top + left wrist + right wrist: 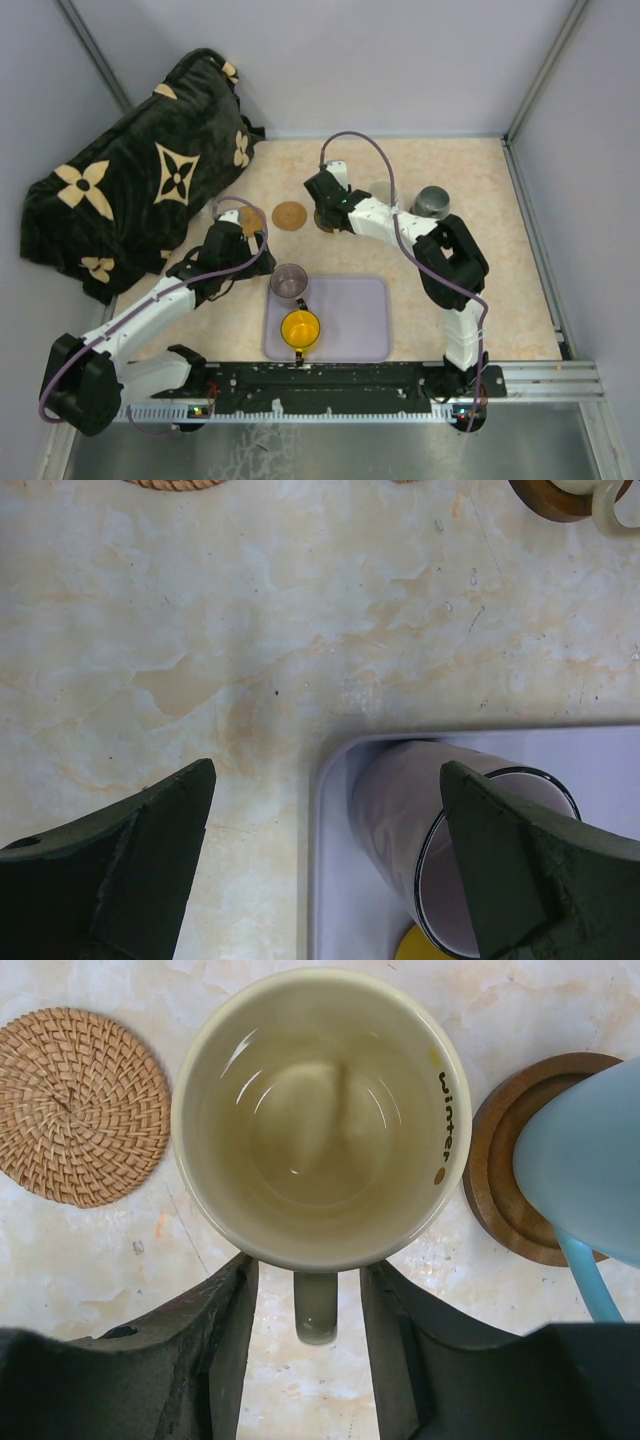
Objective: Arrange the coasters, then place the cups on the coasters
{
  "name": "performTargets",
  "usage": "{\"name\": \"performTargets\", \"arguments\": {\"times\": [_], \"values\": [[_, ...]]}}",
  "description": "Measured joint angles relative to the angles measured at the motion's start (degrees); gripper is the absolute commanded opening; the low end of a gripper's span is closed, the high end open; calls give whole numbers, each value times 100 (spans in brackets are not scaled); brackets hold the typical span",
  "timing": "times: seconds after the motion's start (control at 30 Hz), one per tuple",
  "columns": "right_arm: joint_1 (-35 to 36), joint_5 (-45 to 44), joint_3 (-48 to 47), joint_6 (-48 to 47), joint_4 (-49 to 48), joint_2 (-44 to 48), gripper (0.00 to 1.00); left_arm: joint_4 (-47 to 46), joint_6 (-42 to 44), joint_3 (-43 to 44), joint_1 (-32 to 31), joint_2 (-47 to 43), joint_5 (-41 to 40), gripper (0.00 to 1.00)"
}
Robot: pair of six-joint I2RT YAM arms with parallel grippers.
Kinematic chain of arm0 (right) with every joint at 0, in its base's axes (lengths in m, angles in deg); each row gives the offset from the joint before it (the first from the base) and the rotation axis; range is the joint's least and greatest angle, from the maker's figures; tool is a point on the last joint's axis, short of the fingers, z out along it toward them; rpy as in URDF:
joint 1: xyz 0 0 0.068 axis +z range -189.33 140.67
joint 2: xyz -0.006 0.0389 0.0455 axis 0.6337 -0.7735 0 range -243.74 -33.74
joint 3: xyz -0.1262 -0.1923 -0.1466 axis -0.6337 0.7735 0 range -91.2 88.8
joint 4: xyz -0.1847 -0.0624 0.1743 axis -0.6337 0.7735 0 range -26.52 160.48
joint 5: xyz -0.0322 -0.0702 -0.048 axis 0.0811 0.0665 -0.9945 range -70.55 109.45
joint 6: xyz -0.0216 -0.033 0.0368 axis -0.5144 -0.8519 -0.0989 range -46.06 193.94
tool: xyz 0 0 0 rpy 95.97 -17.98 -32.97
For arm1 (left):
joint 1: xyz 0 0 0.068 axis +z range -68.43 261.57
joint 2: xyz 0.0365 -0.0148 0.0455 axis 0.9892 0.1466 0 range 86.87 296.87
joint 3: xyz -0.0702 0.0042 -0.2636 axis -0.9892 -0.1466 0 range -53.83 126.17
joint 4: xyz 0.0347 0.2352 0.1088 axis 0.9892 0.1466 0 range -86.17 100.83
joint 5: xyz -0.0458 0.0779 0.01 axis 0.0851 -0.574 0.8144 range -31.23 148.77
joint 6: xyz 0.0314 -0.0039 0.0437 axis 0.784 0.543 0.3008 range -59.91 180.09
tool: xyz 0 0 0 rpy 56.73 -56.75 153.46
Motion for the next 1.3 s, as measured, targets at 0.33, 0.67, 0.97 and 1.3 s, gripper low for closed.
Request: {"name": "performTargets", "arguments": {"times": [0.33,0.67,0.97,1.3], "values": [[9,-2,-7,4,0,0,49,-17,0,0,0,48,42,99],[90,4,59,201,4,22,49,-17,0,0,0,66,66,100],[232,7,251,411,66,66,49,-20,0,0,0,66,66,99],[337,4,251,494,76,66,49,-17,-2,-2,0,-28,66,99]]}}
